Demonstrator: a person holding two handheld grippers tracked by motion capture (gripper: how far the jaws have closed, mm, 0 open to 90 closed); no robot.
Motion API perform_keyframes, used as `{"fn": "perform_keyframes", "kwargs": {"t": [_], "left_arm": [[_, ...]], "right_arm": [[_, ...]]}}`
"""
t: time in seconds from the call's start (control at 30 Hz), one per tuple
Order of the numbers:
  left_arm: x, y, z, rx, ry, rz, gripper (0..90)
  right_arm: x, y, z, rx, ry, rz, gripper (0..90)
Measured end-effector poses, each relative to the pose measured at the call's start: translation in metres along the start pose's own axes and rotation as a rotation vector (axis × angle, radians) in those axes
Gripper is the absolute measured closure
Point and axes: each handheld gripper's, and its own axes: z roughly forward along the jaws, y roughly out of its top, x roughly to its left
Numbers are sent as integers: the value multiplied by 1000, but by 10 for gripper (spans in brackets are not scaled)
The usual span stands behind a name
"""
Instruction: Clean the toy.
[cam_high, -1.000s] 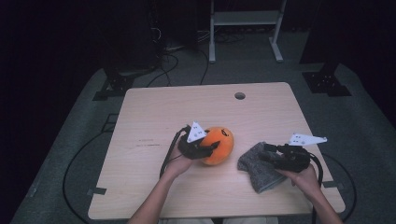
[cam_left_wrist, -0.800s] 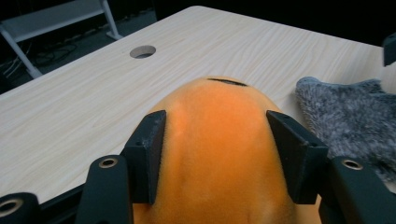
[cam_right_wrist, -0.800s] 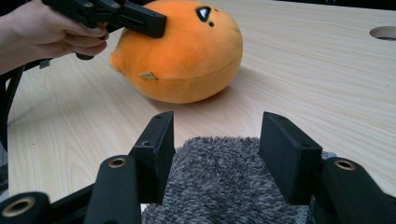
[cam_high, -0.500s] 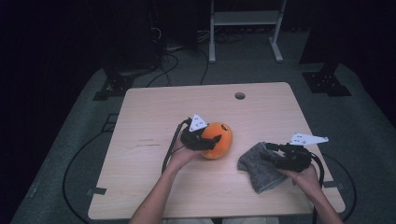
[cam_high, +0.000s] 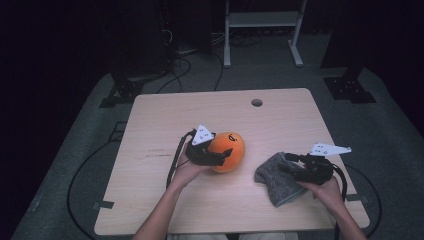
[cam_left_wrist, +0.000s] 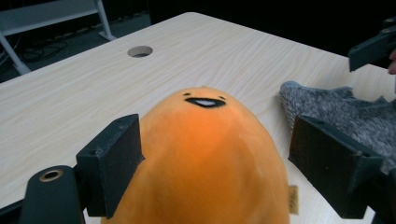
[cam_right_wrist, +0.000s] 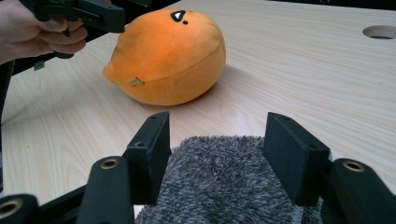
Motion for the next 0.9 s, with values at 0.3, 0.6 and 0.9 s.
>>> {"fn": "perform_keyframes", "kwargs": {"t": [0.3,0.6,0.9], "left_arm": [[-4,-9,-14,4,-9,-4,135],[-5,-16,-27,-1,-7,-7,124],[-2,-31,-38,11,6,-20,123]], "right_arm": [[0,-1,0,0,-8,0,383],[1,-2,0,-1,-10,-1,377],[0,-3,-1,2,-12,5,375]]}}
